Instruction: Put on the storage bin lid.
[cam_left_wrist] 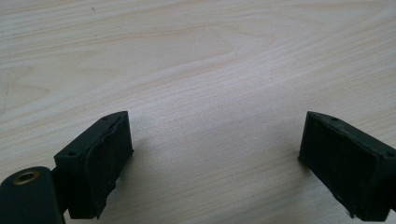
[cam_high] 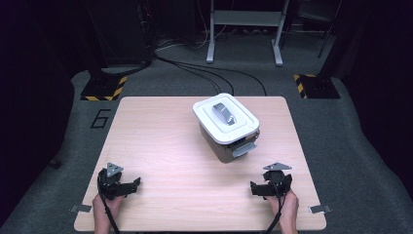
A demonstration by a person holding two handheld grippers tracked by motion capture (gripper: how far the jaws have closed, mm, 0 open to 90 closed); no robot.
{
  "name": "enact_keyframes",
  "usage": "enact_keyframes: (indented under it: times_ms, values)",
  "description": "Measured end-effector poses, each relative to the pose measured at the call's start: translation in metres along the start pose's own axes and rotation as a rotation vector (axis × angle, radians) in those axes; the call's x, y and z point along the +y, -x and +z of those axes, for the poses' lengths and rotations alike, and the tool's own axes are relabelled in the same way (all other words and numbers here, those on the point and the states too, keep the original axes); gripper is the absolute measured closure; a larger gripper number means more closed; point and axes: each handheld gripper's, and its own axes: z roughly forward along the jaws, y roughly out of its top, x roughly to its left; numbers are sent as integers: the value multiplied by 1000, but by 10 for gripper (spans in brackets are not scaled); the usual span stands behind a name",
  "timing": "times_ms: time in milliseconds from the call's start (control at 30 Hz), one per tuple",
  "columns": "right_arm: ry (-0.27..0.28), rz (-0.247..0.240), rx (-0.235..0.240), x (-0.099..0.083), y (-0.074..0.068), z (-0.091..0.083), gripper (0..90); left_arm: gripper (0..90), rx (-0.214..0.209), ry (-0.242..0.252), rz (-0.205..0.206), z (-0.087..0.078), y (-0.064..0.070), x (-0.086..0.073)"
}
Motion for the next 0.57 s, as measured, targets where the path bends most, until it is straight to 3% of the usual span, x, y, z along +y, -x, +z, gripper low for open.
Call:
enact_keyframes:
  times_ms: [167,267,367,567]
  values:
    - [-4,7,-14,-7,3,3,7,92,1,1,0,0,0,0]
    - [34,26,-22,-14,5,4,0,92,1,5,-1,0,0,0]
    - [96,10,-13,-21,8,5,0,91,4,9,-3,1,0,0]
    - [102,16,-17,-22,7,5,0,91,0,-1,0,0,0,0]
